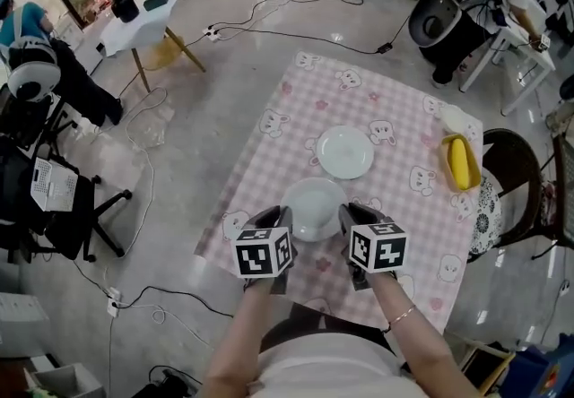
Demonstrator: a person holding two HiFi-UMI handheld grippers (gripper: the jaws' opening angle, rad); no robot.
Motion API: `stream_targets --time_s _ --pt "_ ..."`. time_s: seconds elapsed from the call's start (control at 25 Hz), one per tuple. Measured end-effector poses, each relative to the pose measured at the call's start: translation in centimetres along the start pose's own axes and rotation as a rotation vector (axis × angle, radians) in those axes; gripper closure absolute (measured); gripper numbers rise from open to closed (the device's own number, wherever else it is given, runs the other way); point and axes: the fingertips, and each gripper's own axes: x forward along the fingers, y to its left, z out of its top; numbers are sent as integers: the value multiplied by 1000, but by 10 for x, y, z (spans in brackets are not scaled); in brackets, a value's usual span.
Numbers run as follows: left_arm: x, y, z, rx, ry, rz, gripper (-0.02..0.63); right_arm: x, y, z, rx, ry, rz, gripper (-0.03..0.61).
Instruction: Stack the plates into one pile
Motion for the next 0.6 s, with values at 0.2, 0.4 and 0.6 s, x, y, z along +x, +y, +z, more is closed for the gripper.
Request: stream_targets --time_s 0.2,0.4,0.6 --pt "-1 23 -15 -23 27 8 535 15 16 -14 -21 35 2 517" --pt "11 23 -18 -24 55 -5 535 21 7 -17 -17 54 -22 514" --pt "21 24 -21 -8 79 -14 534 28 2 -22 -23 66 -41 511"
